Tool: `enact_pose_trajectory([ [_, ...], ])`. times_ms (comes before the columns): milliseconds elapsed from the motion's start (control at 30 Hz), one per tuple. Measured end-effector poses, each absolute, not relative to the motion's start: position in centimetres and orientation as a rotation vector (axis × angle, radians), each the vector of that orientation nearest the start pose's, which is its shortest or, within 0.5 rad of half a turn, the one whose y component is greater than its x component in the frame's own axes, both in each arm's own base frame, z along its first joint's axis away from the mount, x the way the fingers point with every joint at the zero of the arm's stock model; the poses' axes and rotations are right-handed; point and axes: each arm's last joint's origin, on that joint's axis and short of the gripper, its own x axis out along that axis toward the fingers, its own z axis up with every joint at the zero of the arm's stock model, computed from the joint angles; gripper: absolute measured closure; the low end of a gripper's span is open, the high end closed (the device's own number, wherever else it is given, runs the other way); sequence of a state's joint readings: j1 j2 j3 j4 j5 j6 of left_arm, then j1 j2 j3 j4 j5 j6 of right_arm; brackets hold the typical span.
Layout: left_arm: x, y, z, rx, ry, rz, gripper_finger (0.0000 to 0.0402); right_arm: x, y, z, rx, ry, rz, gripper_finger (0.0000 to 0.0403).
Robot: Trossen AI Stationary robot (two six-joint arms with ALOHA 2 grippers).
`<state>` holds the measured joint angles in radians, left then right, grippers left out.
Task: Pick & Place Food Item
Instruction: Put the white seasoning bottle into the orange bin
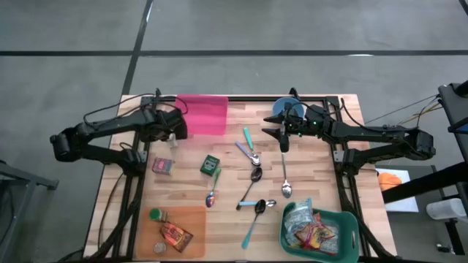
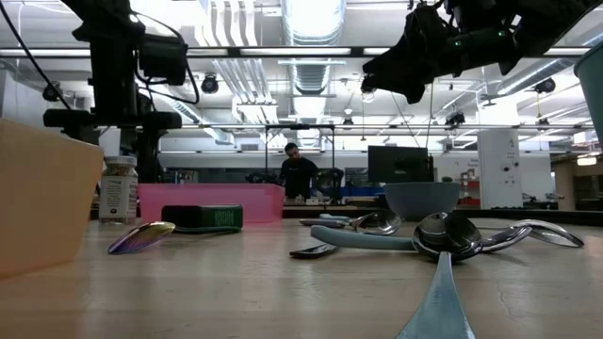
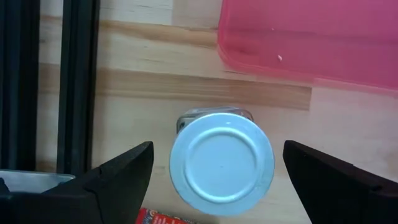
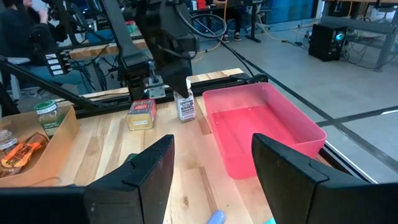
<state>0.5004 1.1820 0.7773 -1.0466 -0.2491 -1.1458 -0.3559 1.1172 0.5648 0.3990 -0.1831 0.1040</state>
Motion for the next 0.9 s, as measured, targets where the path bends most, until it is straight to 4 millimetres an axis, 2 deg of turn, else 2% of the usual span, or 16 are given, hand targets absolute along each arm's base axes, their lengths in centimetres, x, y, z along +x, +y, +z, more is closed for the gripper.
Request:
enact_pose_trajectory([
  [367, 14.4, 9.8, 18.6, -1.158, 0.980, 1.375, 0.0040, 22.6, -7.9, 24.9, 0.144, 0.139, -0.180, 0.0192],
  [600, 14.2, 10.7, 18.4, -1.157, 0.946, 1.365, 0.0040, 22.6, -7.9, 24.9, 0.145, 0.139, -0.180, 0.0192],
  [900, 14.3, 10.6, 18.4, -1.189, 0.953, 1.335, 0.0054, 22.6, -7.8, 24.9, 0.144, 0.139, -0.180, 0.0192],
])
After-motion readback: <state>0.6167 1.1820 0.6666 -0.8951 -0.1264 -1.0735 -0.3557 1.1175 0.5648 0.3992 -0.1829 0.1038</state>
